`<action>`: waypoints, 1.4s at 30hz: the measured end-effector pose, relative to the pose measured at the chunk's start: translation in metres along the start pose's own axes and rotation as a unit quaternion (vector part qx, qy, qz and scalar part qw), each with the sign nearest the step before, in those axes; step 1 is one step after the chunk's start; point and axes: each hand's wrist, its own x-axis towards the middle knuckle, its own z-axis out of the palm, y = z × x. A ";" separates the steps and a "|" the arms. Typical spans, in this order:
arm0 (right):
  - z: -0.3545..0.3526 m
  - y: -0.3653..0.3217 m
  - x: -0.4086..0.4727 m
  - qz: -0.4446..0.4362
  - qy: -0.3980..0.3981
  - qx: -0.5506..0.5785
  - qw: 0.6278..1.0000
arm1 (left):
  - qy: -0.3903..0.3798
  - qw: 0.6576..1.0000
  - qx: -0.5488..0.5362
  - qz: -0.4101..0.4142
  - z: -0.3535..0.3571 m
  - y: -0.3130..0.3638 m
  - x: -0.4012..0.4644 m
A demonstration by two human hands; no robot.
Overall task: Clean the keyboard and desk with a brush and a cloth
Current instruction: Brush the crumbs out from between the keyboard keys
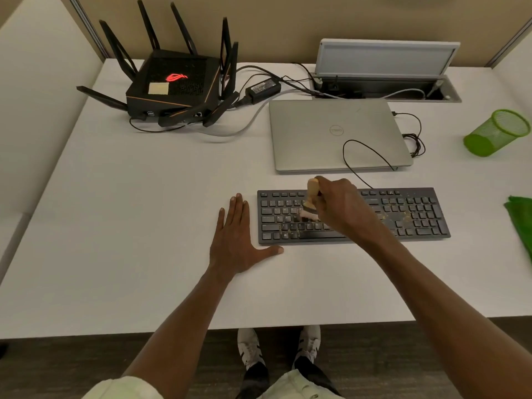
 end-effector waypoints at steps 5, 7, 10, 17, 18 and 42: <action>-0.001 -0.004 0.015 0.126 0.104 0.095 0.982 | -0.001 1.000 -0.003 -0.001 -0.001 0.000 0.000; 0.008 -0.008 0.015 0.163 0.112 0.122 0.973 | -0.003 1.000 -0.002 -0.002 -0.001 0.001 0.000; 0.018 -0.011 0.006 0.189 0.104 0.155 0.964 | -0.007 1.000 -0.004 -0.004 -0.001 0.001 0.000; 0.010 -0.011 0.009 0.195 0.139 0.155 0.959 | -0.008 1.000 -0.005 -0.002 -0.002 0.001 0.001; 0.012 -0.013 0.010 0.188 0.141 0.155 0.960 | -0.007 1.000 -0.005 -0.001 -0.002 0.001 0.001; 0.015 -0.011 0.007 0.043 0.028 0.049 0.997 | -0.013 1.000 -0.007 -0.008 -0.001 0.001 0.002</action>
